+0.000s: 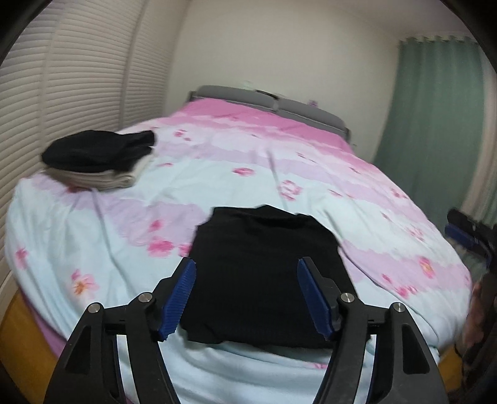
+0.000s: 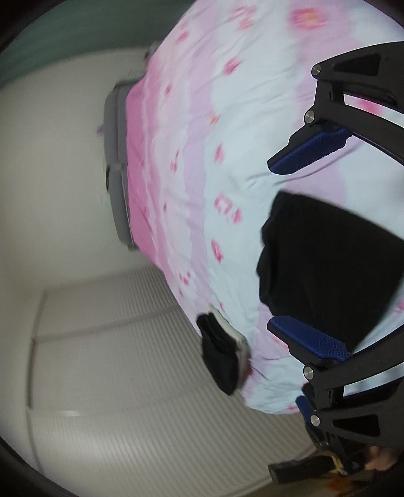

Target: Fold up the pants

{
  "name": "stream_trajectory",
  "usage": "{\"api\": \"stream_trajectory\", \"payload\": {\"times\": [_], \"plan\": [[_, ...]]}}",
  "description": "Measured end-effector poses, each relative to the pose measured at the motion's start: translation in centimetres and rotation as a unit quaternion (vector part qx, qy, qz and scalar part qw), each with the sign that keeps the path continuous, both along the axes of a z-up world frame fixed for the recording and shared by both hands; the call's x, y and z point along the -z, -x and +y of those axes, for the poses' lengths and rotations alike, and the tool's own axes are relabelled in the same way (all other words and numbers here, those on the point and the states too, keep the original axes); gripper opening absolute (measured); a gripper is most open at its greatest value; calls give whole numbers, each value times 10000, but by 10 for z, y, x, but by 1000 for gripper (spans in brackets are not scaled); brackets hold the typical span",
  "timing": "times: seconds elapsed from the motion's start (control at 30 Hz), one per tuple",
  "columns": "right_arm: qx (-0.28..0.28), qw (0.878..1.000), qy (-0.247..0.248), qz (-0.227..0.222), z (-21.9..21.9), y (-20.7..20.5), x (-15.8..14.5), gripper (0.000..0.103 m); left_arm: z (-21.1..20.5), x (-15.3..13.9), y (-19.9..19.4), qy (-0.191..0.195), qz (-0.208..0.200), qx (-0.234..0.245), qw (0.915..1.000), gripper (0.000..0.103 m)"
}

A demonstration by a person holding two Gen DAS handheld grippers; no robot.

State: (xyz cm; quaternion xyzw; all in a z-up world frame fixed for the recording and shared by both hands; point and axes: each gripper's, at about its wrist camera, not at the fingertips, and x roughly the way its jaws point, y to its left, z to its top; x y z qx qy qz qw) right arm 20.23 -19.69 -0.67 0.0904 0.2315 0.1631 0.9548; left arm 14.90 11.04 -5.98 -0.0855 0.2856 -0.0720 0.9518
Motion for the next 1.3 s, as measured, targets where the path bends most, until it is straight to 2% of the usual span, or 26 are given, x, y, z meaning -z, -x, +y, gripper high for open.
{"api": "stream_trajectory", "payload": {"times": [0.13, 0.27, 0.47, 0.8, 0.93, 1.07, 1.3], "plan": [[515, 9963, -652, 206, -19, 43, 17, 94, -1, -5, 12, 49, -52, 37, 10000, 67], [689, 9904, -1130, 387, -23, 64, 31, 94, -4, -6, 28, -36, -89, -77, 9999, 67], [841, 9920, -928, 162, -16, 88, 34, 94, -14, -1, 44, -473, -268, -71, 9985, 67], [1174, 9930, -143, -41, -1, 111, 28, 94, -22, 4, 48, -746, -239, -49, 9969, 67], [994, 9950, -89, -13, 7, 110, 30, 94, -15, 17, 28, -684, 6, -91, 9976, 67], [996, 9946, -200, 206, 12, 91, 50, 94, -5, 37, -2, -642, 216, -137, 9976, 67], [1379, 9805, -1048, 928, 5, 36, 112, 94, 9, 75, -53, -584, 776, -70, 9952, 67]]}}
